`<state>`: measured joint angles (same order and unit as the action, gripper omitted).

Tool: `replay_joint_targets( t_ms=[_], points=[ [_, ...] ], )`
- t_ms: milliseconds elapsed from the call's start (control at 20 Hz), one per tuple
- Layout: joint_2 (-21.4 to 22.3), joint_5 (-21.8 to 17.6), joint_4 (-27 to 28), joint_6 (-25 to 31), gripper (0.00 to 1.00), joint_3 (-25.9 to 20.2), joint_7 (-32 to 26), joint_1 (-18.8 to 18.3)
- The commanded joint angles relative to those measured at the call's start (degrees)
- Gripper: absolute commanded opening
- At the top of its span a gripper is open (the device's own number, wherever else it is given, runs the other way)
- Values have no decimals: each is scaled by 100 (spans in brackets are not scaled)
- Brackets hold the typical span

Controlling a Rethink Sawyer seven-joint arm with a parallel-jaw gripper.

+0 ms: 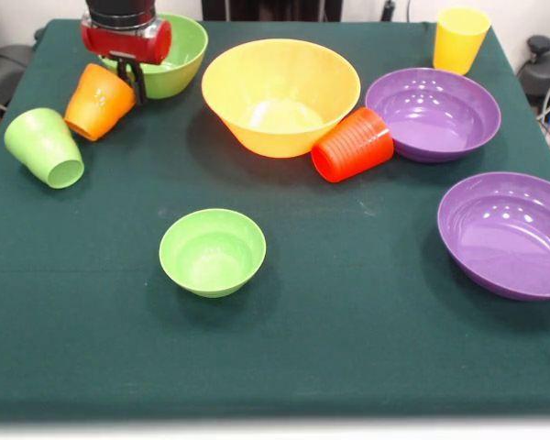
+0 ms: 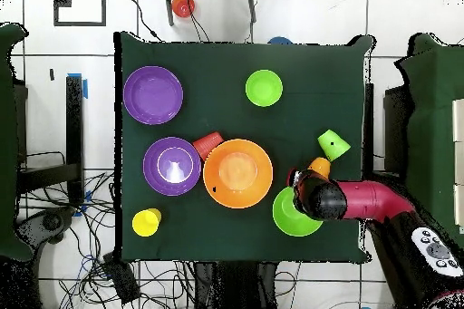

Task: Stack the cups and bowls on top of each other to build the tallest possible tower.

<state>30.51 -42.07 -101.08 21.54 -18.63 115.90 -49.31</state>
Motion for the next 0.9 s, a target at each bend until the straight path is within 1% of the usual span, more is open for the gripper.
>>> replay_joint_targets(
  t_ms=[50,250,700,750,900],
  points=[
    [-32,-587,412,-293,0,-182,-552,221],
    [1,-483,424,-89,0,-392,-732,81],
    [63,-436,366,-14,0,-499,-841,13],
    [144,-346,316,108,0,-572,-914,-26],
    [599,28,25,599,0,-808,-1141,-149]
  ],
)
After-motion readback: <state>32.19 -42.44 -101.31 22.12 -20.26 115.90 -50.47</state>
